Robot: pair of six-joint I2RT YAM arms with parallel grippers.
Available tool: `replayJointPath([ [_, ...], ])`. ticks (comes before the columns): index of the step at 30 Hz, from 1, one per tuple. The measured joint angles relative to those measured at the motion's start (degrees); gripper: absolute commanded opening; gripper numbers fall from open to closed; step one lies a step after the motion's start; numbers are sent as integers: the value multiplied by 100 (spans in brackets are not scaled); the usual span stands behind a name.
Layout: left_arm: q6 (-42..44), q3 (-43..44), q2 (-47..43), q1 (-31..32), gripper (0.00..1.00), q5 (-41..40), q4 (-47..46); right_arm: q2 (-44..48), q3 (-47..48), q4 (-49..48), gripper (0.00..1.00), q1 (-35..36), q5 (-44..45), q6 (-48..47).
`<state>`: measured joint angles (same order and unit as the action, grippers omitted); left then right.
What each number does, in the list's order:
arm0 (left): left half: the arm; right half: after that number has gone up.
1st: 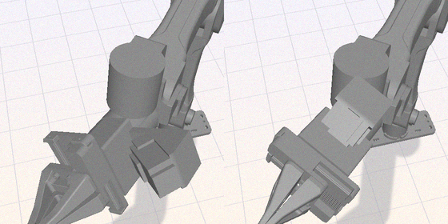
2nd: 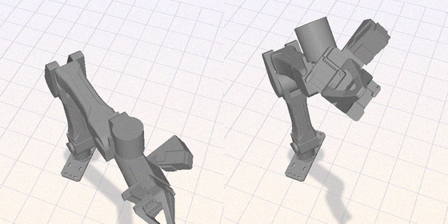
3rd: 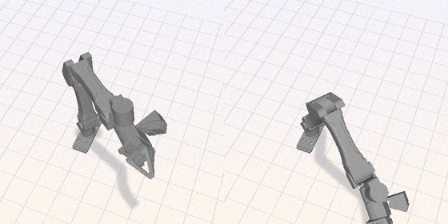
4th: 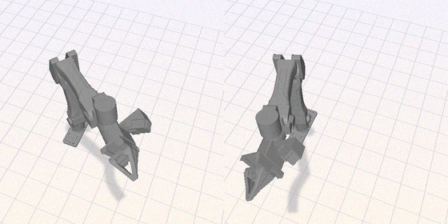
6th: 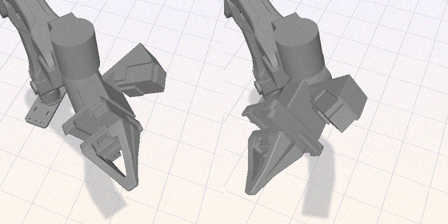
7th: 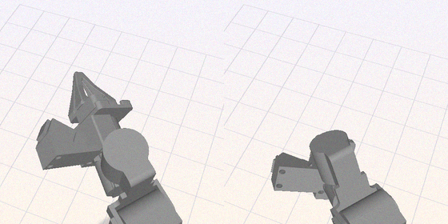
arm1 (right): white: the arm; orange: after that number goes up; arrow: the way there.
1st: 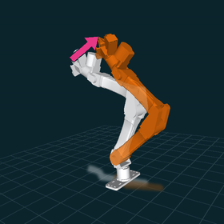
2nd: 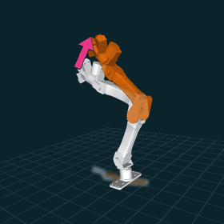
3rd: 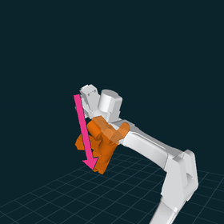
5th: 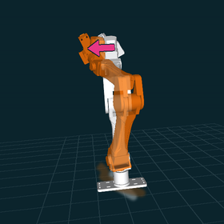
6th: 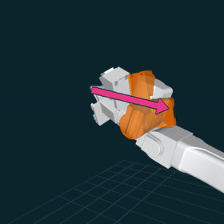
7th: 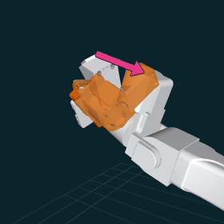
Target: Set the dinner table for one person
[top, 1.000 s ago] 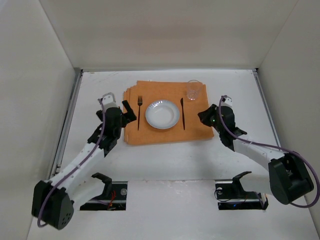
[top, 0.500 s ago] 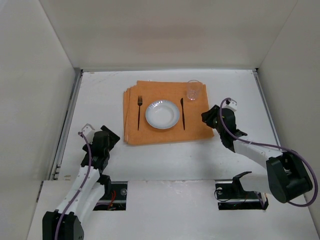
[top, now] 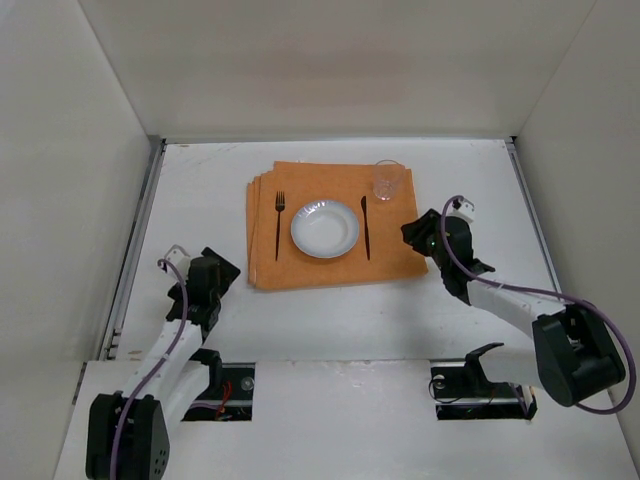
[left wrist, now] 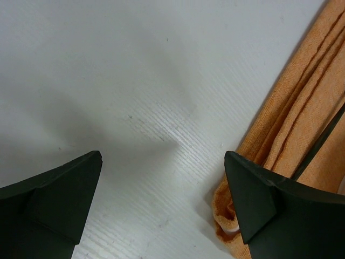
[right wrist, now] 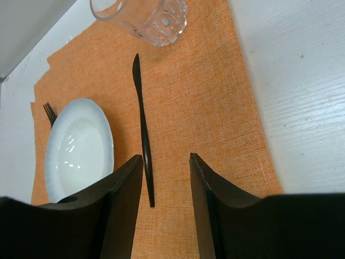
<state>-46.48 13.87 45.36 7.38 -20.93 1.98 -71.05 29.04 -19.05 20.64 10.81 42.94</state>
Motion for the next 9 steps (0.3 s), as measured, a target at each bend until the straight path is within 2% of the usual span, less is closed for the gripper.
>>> replayJointPath([
  [9, 9, 57, 509, 70, 100, 66, -409, -197, 0, -118, 46, 0, -225, 90],
])
